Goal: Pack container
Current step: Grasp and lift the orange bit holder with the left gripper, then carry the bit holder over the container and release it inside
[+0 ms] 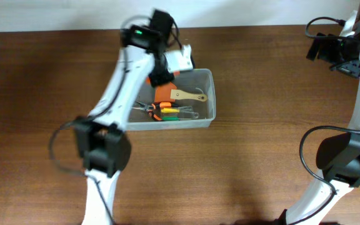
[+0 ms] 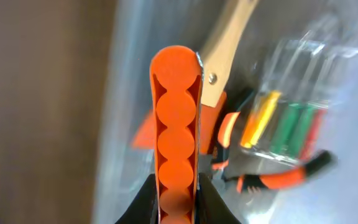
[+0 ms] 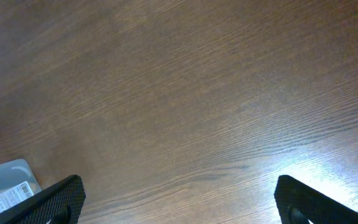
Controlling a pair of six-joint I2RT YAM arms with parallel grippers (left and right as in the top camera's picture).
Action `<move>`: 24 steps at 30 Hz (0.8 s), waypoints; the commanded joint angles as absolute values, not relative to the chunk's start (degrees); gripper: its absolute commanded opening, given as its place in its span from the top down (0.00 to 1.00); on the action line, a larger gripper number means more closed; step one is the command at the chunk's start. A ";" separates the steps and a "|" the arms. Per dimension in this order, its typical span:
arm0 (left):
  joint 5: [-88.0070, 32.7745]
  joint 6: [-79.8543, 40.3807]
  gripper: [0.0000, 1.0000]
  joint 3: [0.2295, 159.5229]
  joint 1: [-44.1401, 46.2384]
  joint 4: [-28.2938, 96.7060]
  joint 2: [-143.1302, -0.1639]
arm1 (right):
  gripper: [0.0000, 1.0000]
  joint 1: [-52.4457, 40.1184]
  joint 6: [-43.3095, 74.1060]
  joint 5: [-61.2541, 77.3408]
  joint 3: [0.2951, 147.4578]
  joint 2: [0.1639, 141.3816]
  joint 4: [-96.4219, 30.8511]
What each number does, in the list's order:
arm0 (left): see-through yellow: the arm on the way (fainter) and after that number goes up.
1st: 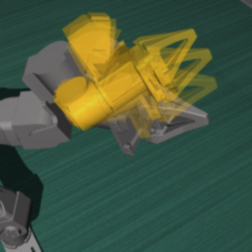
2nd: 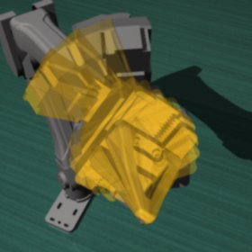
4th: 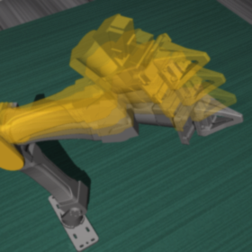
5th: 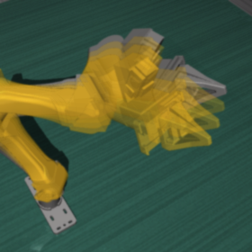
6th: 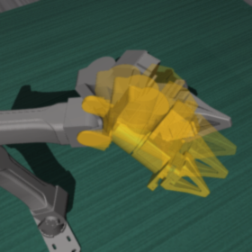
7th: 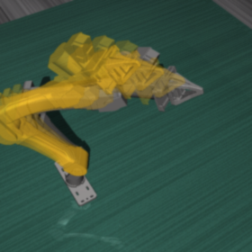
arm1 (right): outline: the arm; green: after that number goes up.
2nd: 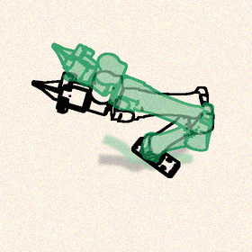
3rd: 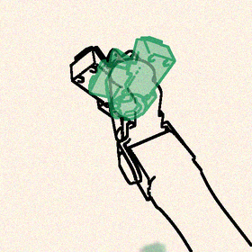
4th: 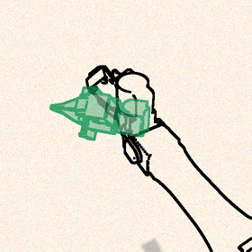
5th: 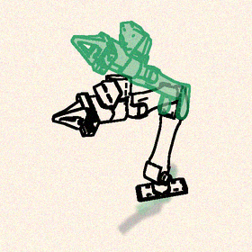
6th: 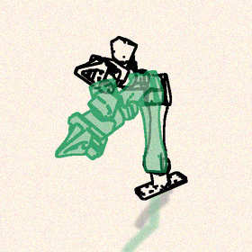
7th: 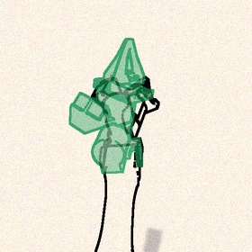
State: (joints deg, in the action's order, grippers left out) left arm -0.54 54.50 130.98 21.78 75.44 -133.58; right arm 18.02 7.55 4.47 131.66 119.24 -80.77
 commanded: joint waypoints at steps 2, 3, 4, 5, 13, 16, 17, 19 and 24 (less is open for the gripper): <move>7.57 57.23 0.93 130.21 22.65 75.37 -139.31 | 0.02 18.02 8.01 4.95 131.39 119.37 -80.75; 7.42 56.53 0.84 130.21 22.83 75.16 -139.39 | 0.02 18.02 8.01 4.95 131.39 119.37 -80.75; 7.38 55.96 0.69 130.23 23.00 74.81 -139.37 | 0.02 18.02 8.01 4.95 131.39 119.37 -80.75; 7.55 55.29 0.41 130.45 23.18 74.67 -138.69 | 0.01 18.02 8.01 4.95 131.39 119.37 -80.75; 8.51 42.50 0.01 131.35 22.83 76.62 -124.75 | 0.01 18.02 8.01 4.95 131.39 119.37 -80.75; 8.62 37.60 0.01 131.35 21.45 78.56 -118.28 | 0.01 18.02 8.01 4.95 131.39 119.37 -80.75; 8.62 35.86 0.01 131.35 20.67 79.68 -116.29 | 0.01 18.02 8.01 4.95 131.39 119.37 -80.75; 8.58 32.01 0.01 131.35 18.09 82.32 -112.66 | 0.02 18.02 8.01 4.95 131.39 119.37 -80.75; 7.77 15.86 0.01 131.28 6.37 88.88 -109.71 | 0.02 18.02 8.01 4.97 131.39 119.37 -80.75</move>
